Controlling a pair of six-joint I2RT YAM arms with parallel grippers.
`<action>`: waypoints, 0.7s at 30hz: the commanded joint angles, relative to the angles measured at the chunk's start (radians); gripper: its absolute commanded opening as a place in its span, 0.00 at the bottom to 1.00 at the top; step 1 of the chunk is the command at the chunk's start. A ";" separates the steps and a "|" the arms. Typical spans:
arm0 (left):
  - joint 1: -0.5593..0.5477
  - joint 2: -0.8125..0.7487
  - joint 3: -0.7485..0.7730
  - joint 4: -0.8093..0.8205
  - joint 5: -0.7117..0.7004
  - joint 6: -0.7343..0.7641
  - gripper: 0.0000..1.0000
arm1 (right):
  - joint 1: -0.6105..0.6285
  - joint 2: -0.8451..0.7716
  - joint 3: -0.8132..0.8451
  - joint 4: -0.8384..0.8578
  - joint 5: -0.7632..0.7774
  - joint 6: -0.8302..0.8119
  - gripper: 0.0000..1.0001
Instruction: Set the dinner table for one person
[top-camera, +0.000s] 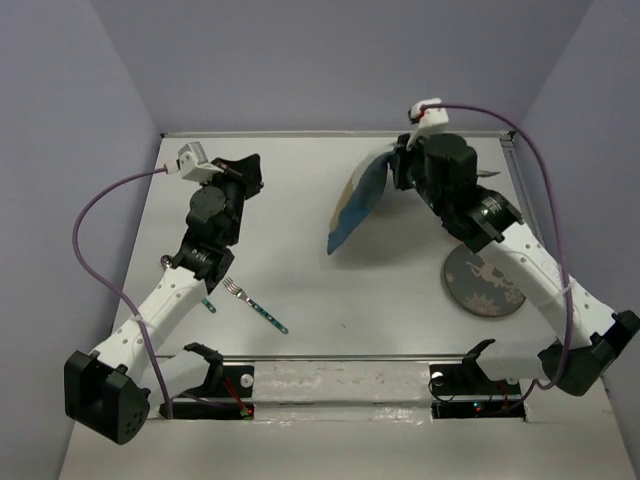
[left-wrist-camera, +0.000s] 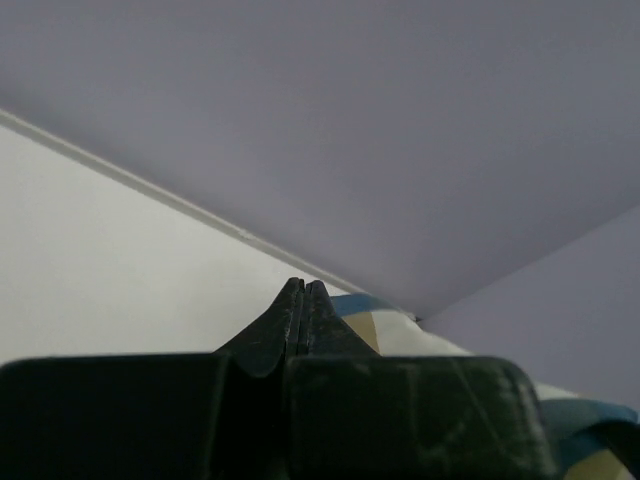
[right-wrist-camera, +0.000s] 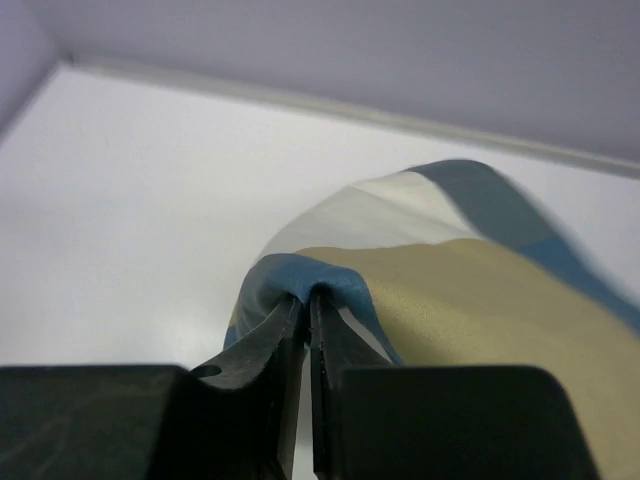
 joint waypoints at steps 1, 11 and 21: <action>0.001 -0.042 -0.195 -0.008 -0.067 -0.036 0.00 | 0.058 0.058 -0.292 -0.154 -0.032 0.057 0.21; -0.114 0.048 -0.408 -0.013 0.067 -0.043 0.00 | 0.058 -0.140 -0.635 -0.097 -0.121 0.209 0.09; -0.308 0.453 -0.184 -0.071 0.091 0.004 0.42 | 0.058 -0.160 -0.585 -0.116 -0.035 0.275 0.45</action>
